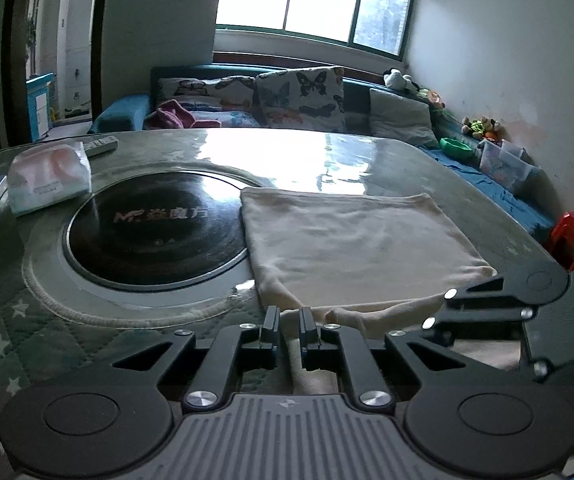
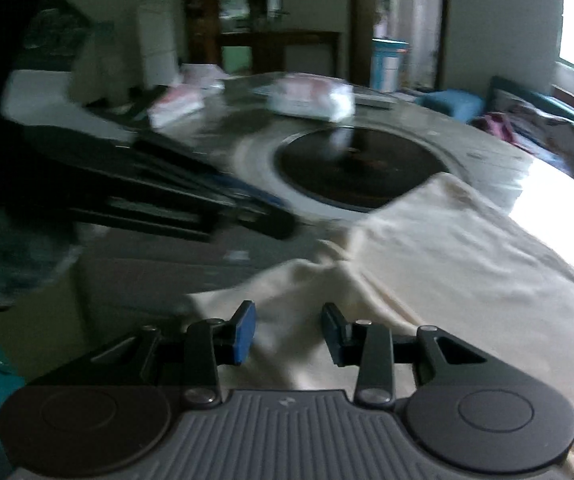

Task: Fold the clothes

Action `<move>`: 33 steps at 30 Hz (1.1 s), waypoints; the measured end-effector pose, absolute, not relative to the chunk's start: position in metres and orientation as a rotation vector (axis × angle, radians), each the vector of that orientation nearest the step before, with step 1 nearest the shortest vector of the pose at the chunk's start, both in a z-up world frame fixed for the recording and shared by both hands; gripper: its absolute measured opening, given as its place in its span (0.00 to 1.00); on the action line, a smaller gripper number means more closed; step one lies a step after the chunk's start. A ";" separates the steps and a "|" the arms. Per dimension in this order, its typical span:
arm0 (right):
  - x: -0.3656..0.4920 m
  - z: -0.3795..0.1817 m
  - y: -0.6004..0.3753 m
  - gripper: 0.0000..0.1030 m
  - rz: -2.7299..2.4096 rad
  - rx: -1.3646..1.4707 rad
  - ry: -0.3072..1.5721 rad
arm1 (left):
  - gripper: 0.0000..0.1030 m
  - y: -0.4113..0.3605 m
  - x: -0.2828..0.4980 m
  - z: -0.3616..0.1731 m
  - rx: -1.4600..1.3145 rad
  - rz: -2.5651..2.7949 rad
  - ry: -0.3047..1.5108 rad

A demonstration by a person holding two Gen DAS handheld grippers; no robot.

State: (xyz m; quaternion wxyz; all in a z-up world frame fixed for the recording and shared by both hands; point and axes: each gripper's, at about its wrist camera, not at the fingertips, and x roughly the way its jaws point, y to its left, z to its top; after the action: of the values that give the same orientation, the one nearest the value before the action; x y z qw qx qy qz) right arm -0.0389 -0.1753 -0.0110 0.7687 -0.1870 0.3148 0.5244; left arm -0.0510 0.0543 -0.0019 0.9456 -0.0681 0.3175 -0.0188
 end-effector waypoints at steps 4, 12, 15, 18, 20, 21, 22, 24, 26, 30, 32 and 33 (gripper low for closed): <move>-0.045 -0.011 -0.171 0.36 1.189 -0.388 0.705 | 0.23 0.048 -0.047 -0.002 -0.126 -0.042 0.654; -0.048 -0.001 -0.183 0.39 1.188 -0.388 0.701 | 0.27 0.039 -0.042 -0.003 -0.110 -0.051 0.670; -0.043 0.006 -0.200 0.40 1.132 -0.380 0.698 | 0.28 0.037 -0.040 -0.004 -0.105 -0.056 0.677; -0.036 0.010 -0.223 0.42 1.036 -0.362 0.706 | 0.32 0.033 -0.040 -0.006 -0.099 -0.060 0.681; -0.031 0.009 -0.242 0.43 0.969 -0.334 0.719 | 0.33 0.031 -0.040 -0.007 -0.093 -0.063 0.684; -0.029 0.008 -0.252 0.43 0.935 -0.314 0.728 | 0.33 0.029 -0.040 -0.008 -0.088 -0.065 0.687; -0.026 0.007 -0.262 0.43 0.901 -0.295 0.737 | 0.33 0.027 -0.040 -0.010 -0.081 -0.066 0.689; -0.024 0.004 -0.277 0.43 0.840 -0.264 0.754 | 0.33 0.024 -0.041 -0.013 -0.067 -0.069 0.696; -0.023 -0.002 -0.293 0.43 0.779 -0.244 0.774 | 0.33 0.021 -0.042 -0.018 -0.055 -0.070 0.707; -0.026 -0.011 -0.314 0.43 0.721 -0.201 0.790 | 0.33 0.017 -0.045 -0.026 -0.028 -0.060 0.722; -0.028 -0.010 -0.319 0.44 0.715 -0.183 0.779 | 0.34 0.017 -0.047 -0.025 -0.022 -0.053 0.718; -0.029 -0.009 -0.320 0.44 0.715 -0.176 0.773 | 0.34 0.017 -0.047 -0.025 -0.022 -0.049 0.717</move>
State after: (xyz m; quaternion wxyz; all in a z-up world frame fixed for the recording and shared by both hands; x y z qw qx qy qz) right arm -0.0290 -0.3203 -0.0090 0.8610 -0.0838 0.3683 0.3407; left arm -0.0475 0.0167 -0.0252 0.9362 -0.0108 0.3506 -0.0238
